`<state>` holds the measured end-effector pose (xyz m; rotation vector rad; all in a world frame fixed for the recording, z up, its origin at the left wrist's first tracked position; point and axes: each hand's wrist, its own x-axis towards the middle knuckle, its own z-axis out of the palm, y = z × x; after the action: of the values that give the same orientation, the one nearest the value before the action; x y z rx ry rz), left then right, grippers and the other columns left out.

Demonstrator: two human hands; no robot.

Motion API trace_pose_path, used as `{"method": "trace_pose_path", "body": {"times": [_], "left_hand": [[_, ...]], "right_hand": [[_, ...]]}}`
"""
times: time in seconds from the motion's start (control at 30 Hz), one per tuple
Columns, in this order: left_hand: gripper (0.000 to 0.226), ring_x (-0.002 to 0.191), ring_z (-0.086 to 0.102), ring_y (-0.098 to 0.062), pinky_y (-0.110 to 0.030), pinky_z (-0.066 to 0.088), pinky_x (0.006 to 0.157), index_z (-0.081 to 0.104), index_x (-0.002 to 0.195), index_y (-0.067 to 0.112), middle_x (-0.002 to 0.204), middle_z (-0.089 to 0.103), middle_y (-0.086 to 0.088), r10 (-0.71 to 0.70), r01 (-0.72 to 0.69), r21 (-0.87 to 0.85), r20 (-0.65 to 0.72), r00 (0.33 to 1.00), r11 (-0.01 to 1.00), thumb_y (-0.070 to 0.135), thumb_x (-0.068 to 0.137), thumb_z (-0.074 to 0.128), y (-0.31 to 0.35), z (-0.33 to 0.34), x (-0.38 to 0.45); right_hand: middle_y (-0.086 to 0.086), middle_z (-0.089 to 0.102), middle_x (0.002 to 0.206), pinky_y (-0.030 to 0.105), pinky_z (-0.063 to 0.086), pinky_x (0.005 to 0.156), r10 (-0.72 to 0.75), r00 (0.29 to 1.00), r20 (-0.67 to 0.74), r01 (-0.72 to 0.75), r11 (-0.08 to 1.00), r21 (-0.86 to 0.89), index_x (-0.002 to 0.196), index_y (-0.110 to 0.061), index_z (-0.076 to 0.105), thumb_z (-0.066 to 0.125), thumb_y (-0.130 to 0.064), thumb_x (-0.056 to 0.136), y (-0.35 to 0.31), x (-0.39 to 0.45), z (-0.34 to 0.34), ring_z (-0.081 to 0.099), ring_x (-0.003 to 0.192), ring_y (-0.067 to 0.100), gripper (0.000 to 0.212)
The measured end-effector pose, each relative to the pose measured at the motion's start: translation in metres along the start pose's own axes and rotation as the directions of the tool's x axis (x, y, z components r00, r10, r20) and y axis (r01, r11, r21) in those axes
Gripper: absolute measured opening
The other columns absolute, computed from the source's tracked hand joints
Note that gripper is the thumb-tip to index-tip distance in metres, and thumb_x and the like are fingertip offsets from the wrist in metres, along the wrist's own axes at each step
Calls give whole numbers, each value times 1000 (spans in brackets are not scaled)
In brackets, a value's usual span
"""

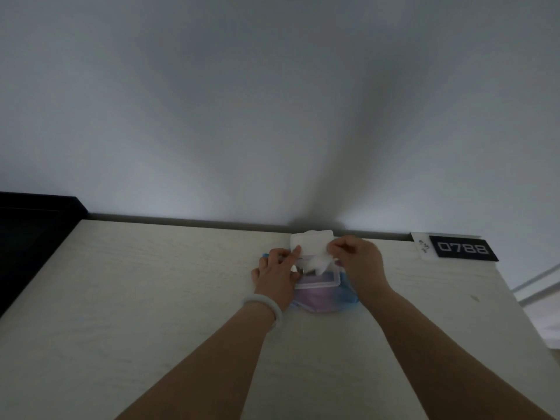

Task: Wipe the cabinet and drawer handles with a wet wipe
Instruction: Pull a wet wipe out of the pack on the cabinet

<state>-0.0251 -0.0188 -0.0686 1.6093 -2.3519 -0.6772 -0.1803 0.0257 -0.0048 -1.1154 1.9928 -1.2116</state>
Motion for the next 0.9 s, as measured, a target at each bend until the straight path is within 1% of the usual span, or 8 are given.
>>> {"method": "trace_pose_path", "body": {"times": [0.17, 0.3, 0.4, 0.57, 0.7, 0.77, 0.83, 0.9], "left_hand": [[52, 125, 33, -22, -32, 27, 97, 28, 147, 41, 143, 31, 4, -2, 2, -12, -7, 1000, 1000, 33, 98, 44, 0, -2, -2], [53, 126, 33, -22, -33, 27, 98, 27, 148, 37, 143, 32, 4, -3, 3, -14, -13, 1000, 1000, 34, 98, 45, 3, -3, -2], [58, 127, 33, -25, -37, 28, 100, 24, 148, 34, 141, 35, 2, -35, 34, -44, -18, 999, 998, 34, 96, 49, 5, -3, 2], [73, 124, 41, -22, -34, 27, 99, 25, 147, 27, 133, 51, 7, -123, 104, -281, -51, 991, 954, 23, 85, 64, 7, -10, 3], [69, 117, 50, -22, -37, 31, 99, 33, 142, 24, 123, 57, 4, -132, 108, -365, -41, 990, 925, 27, 83, 69, 6, -17, 7], [52, 108, 55, -22, -40, 36, 99, 45, 124, 24, 112, 59, 3, -131, 98, -391, -58, 990, 915, 33, 80, 73, 5, -19, 9], [37, 98, 57, -23, -42, 40, 93, 48, 97, 23, 97, 58, 2, -102, 74, -372, -54, 993, 925, 40, 78, 73, 4, -21, 7], [29, 99, 56, -27, -43, 42, 92, 55, 91, 23, 95, 57, 1, -18, 6, -327, -35, 999, 945, 46, 80, 70, 3, -21, 3]], "right_hand": [[7, 71, 81, 37, 59, 77, 101, 984, -149, -52, 952, 302, 81, -11, 68, 60, -4, 89, -25, -4, -24, 67, 79, 26, 13], [9, 72, 85, 44, 59, 76, 131, 945, -300, 3, 912, 409, 83, -17, 67, 62, -14, 91, -42, 5, -51, 69, 82, 30, 10], [10, 72, 83, 47, 58, 70, 72, 949, -306, 31, 947, 321, 82, -21, 66, 61, -19, 91, -51, 10, -65, 67, 79, 34, 11], [3, 64, 81, 33, 46, 68, 49, 946, -322, 4, 987, 163, 85, -18, 64, 56, -19, 94, -48, 7, -69, 56, 76, 22, 12], [8, 62, 92, 27, 42, 66, 71, 995, -71, -84, 975, -208, 98, -10, 64, 49, -24, 98, -36, 3, -60, 56, 78, 22, 20], [8, 61, 98, 28, 43, 71, 137, 988, 72, -107, 942, -319, 106, -12, 63, 48, -25, 99, -28, 1, -51, 56, 82, 22, 21], [8, 59, 104, 31, 43, 77, 165, 978, 123, -108, 919, -379, 109, -14, 61, 51, -25, 97, -20, 0, -45, 56, 91, 24, 19], [10, 61, 109, 29, 41, 76, 169, 977, 133, -101, 905, -412, 113, -15, 59, 55, -25, 95, -15, -1, -40, 55, 92, 24, 21]]}}
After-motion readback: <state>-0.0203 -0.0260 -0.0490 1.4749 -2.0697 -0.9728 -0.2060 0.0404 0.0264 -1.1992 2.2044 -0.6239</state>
